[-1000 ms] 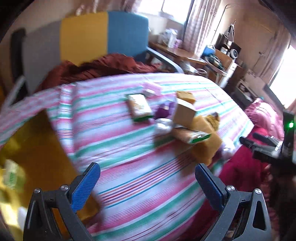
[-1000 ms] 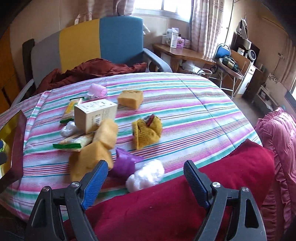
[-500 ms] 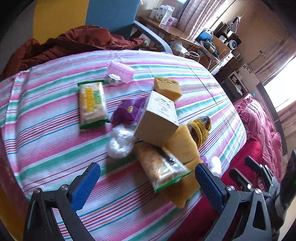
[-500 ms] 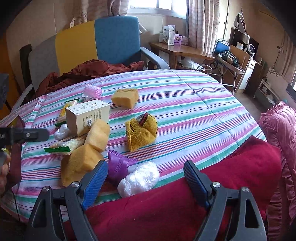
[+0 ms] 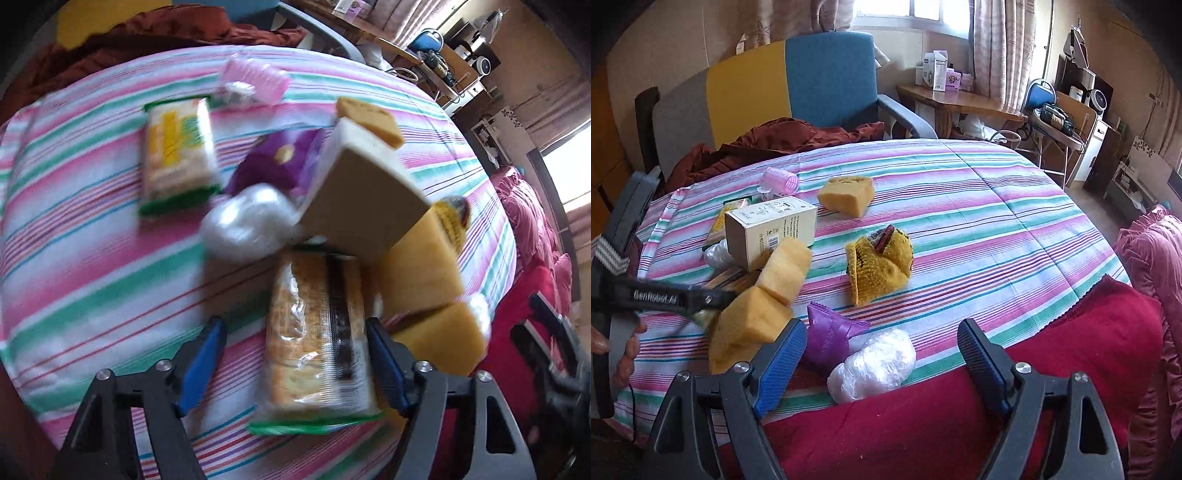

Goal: Organize objects
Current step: 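Grasp the cracker packet with the left tool while the right tool grasps the purple packet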

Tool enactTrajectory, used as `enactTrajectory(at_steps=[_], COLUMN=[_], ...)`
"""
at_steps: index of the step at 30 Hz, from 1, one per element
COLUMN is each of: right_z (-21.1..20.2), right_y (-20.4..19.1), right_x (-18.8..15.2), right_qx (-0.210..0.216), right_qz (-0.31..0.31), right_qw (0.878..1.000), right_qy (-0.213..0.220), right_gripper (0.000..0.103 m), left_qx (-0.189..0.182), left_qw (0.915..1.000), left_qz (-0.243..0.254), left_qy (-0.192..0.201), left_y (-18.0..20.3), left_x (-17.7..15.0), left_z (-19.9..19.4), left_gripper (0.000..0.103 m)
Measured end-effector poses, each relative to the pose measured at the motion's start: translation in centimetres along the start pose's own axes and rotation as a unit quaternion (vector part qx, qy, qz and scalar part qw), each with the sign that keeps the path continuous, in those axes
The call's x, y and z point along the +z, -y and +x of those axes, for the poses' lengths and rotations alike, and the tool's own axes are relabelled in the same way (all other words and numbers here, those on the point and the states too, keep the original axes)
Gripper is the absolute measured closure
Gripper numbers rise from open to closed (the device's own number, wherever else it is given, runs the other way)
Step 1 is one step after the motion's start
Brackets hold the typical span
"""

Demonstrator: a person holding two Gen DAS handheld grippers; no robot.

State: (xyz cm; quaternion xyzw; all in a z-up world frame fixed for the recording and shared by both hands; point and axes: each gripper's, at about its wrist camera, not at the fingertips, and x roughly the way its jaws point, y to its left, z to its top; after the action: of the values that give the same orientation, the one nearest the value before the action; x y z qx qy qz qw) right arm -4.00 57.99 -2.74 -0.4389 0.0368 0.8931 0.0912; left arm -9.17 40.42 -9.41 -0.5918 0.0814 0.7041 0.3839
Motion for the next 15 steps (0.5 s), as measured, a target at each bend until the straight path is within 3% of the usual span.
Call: enactTrajectory(at_steps=[7, 10, 13, 15], right_z=[0.3, 0.7, 0.9, 0.9], right_y=[-0.2, -0.3, -0.1, 0.0], right_x=[0.1, 0.4, 0.6, 0.9], right_qx=[0.003, 0.007, 0.011, 0.011], right_qz=[-0.015, -0.038, -0.059, -0.074], right_qw=[1.0, 0.999, 0.996, 0.995], right_qy=[-0.014, -0.036, -0.06, -0.072], right_gripper=[0.018, 0.019, 0.025, 0.028], left_qx=[0.025, 0.054, 0.083, 0.116], left_qw=[0.999, 0.9953, 0.9842, 0.9697], left_qz=[0.032, 0.071, 0.144, 0.201], left_qy=[0.02, 0.039, 0.06, 0.076], left_y=[-1.6, -0.6, 1.5, 2.8], left_x=[-2.8, -3.2, -3.8, -4.4], left_z=[-2.1, -2.5, -3.0, -2.8], left_gripper=[0.034, 0.032, 0.025, 0.025])
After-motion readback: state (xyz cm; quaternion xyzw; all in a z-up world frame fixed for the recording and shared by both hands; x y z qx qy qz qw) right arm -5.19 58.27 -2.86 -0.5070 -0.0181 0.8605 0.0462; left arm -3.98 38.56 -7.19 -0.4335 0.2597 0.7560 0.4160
